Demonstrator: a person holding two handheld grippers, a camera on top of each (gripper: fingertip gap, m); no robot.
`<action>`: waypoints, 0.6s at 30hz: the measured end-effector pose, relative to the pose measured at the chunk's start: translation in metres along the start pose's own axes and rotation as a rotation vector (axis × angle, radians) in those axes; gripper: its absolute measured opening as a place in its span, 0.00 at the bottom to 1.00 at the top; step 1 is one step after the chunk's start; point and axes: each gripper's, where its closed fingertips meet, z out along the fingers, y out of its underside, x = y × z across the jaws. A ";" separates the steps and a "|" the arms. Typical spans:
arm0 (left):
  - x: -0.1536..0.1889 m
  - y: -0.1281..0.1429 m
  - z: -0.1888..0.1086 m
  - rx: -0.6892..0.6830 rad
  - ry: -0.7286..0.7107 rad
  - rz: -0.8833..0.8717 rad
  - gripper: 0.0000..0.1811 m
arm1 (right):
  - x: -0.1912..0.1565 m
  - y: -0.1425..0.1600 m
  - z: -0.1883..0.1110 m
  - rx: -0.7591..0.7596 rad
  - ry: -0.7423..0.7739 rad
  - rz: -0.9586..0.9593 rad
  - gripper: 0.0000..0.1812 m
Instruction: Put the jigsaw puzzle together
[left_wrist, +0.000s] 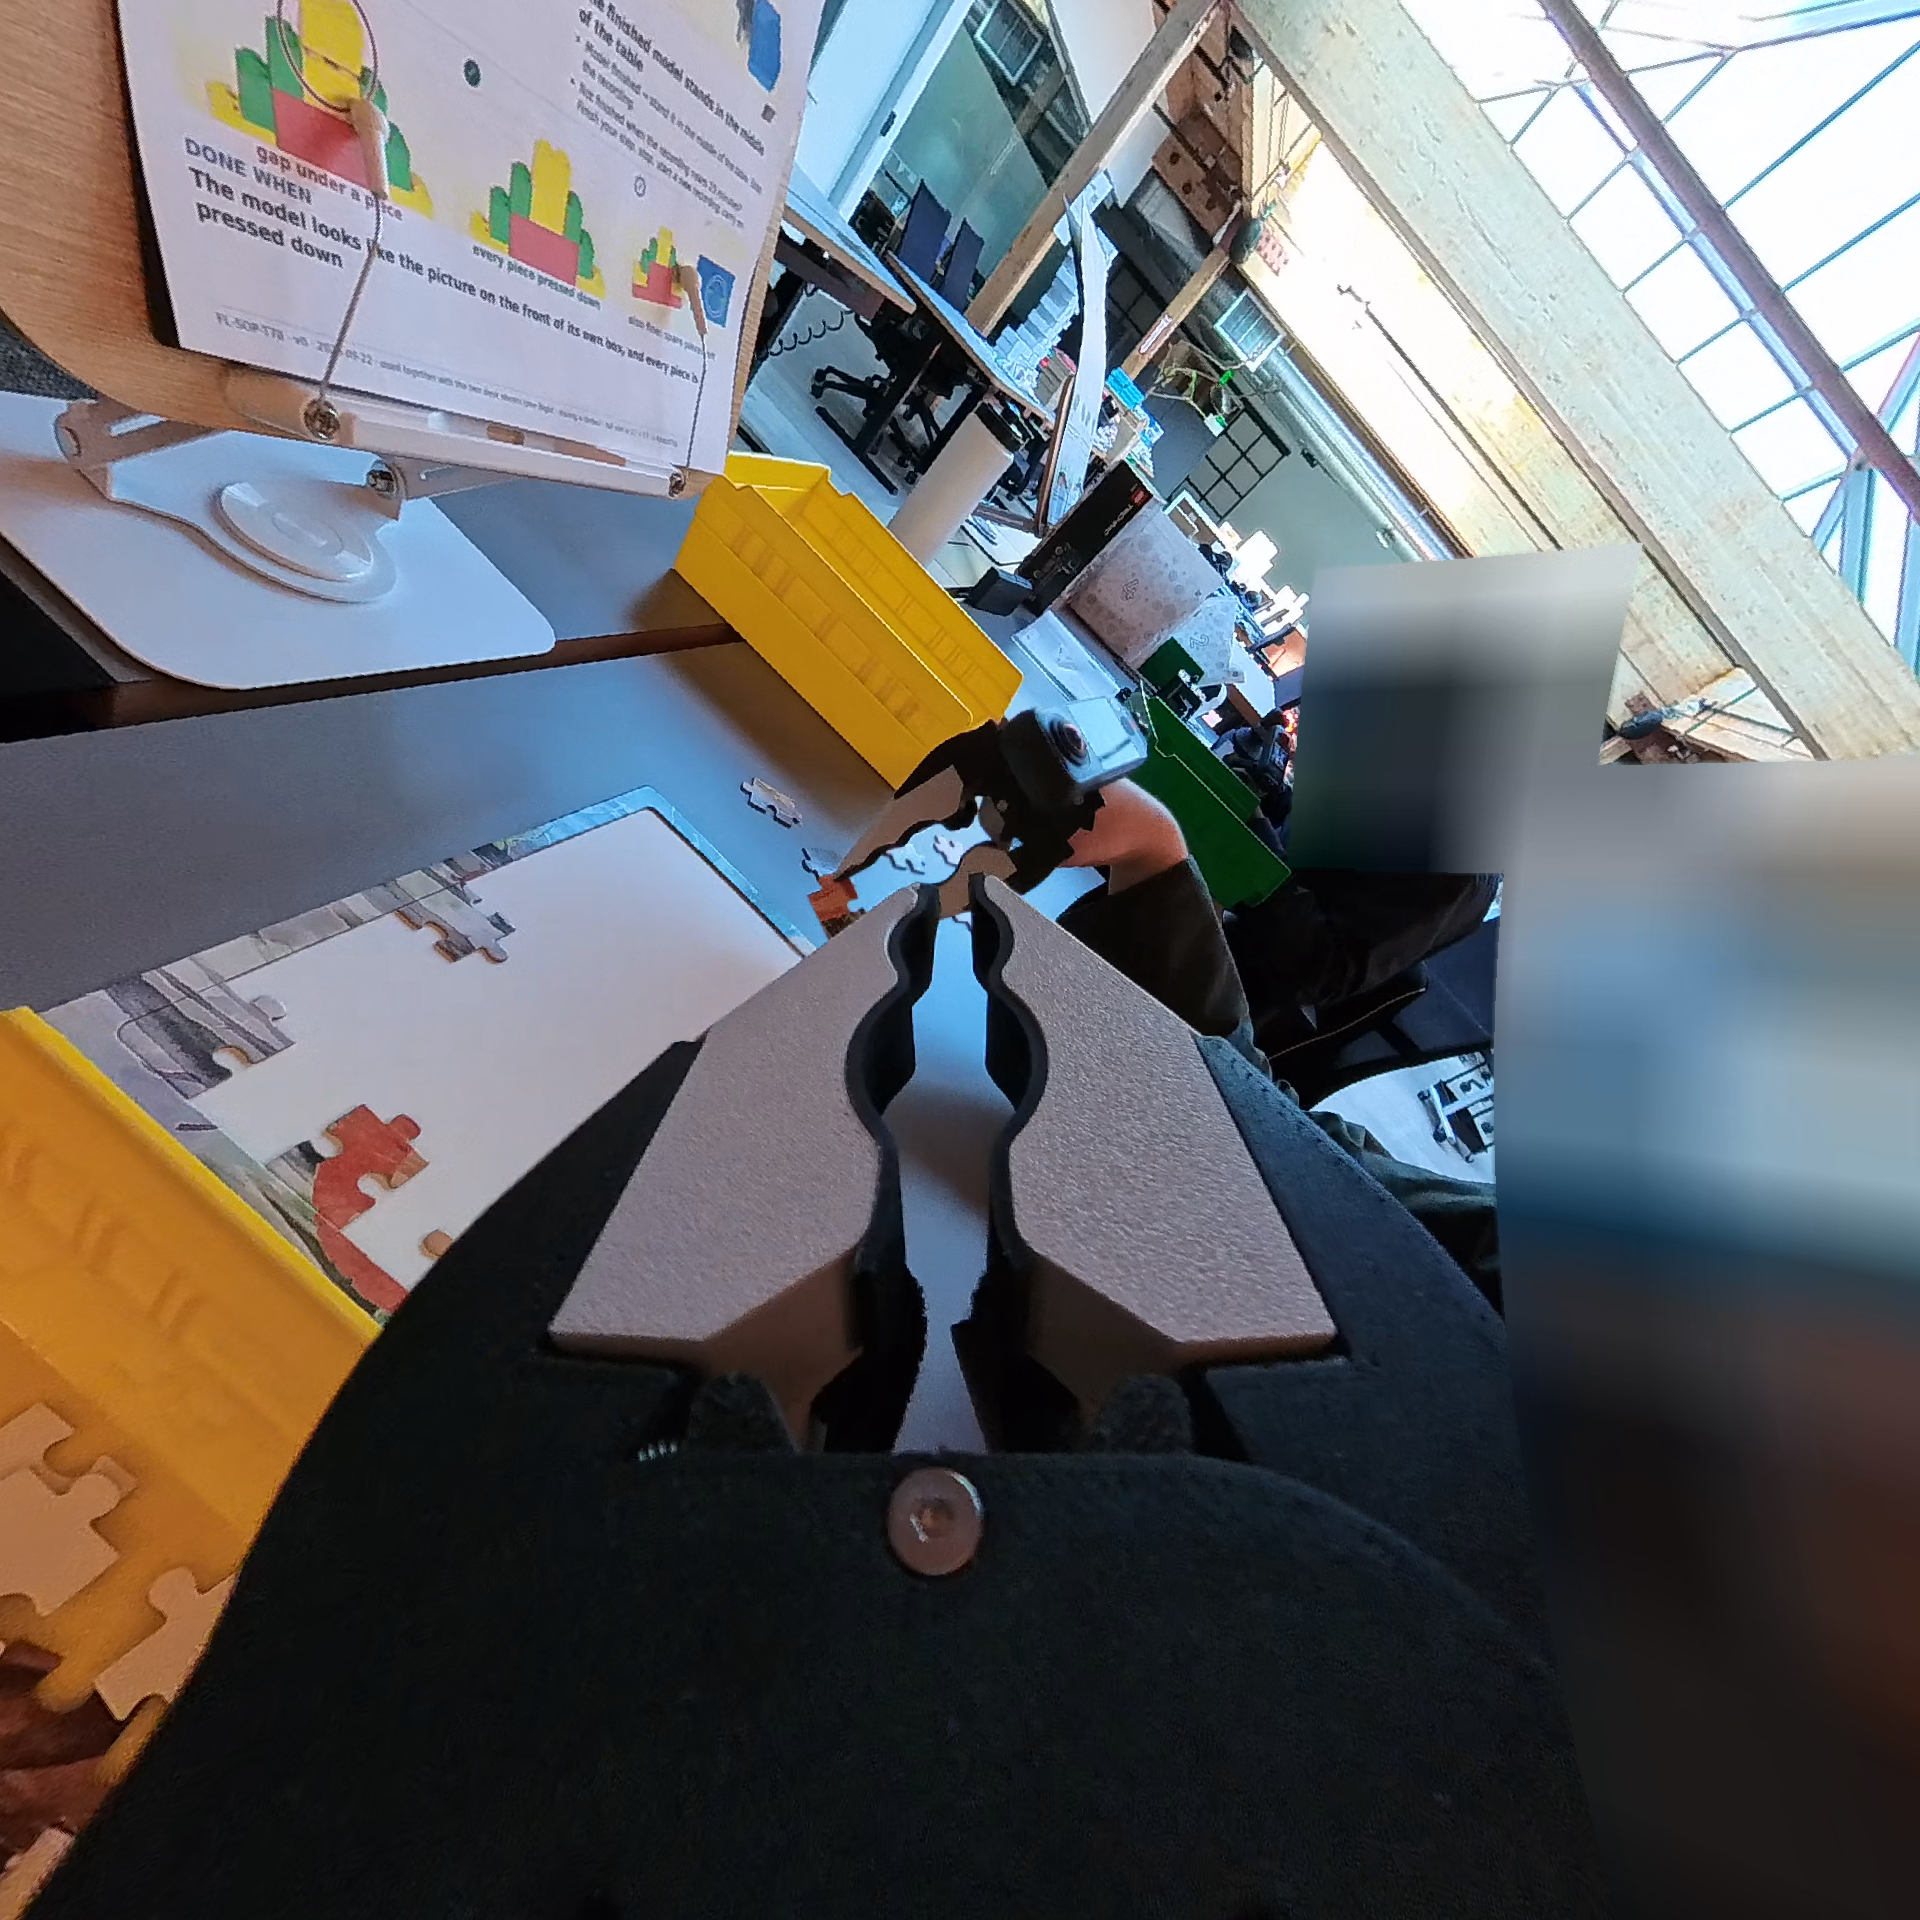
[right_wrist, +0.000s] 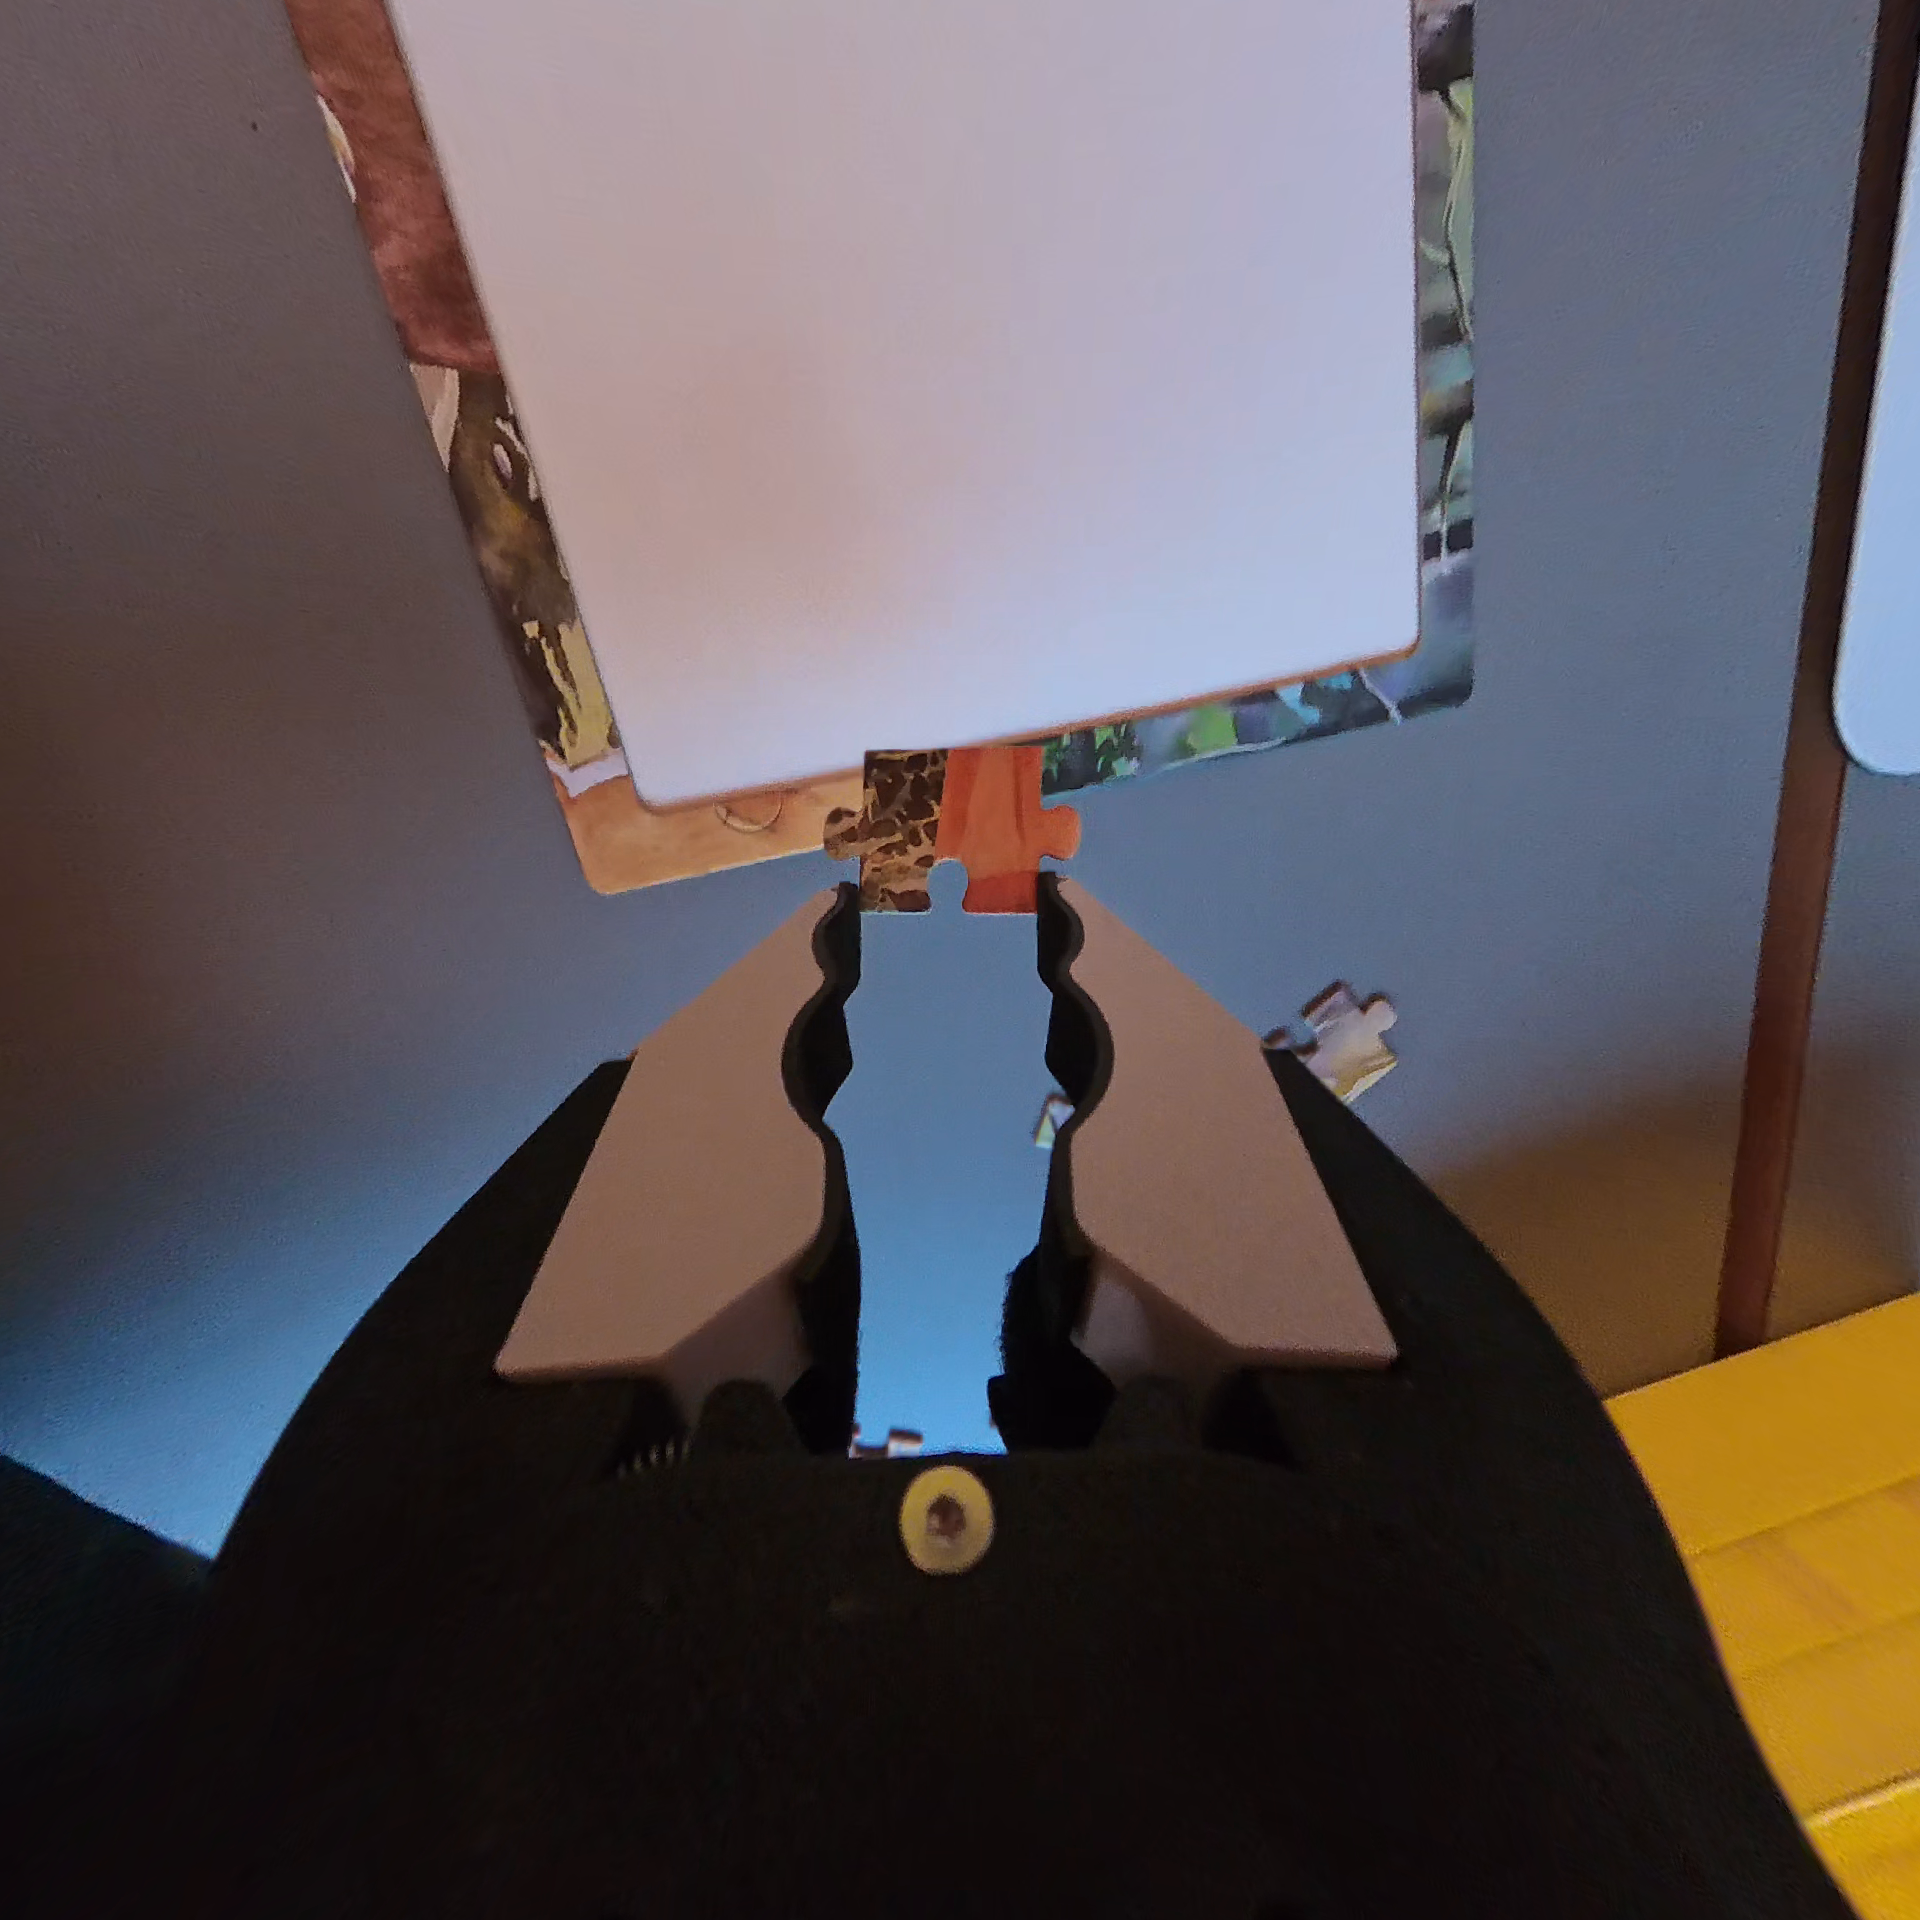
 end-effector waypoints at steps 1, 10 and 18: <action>0.000 0.000 0.000 -0.002 0.001 0.001 0.02 | -0.001 0.004 -0.001 -0.003 -0.009 0.012 0.18; -0.001 0.002 0.002 -0.010 -0.003 -0.002 0.02 | 0.020 0.028 0.000 -0.037 0.061 0.089 0.19; -0.003 0.002 0.002 -0.008 -0.005 -0.006 0.02 | 0.021 0.020 0.011 -0.055 0.055 0.078 0.19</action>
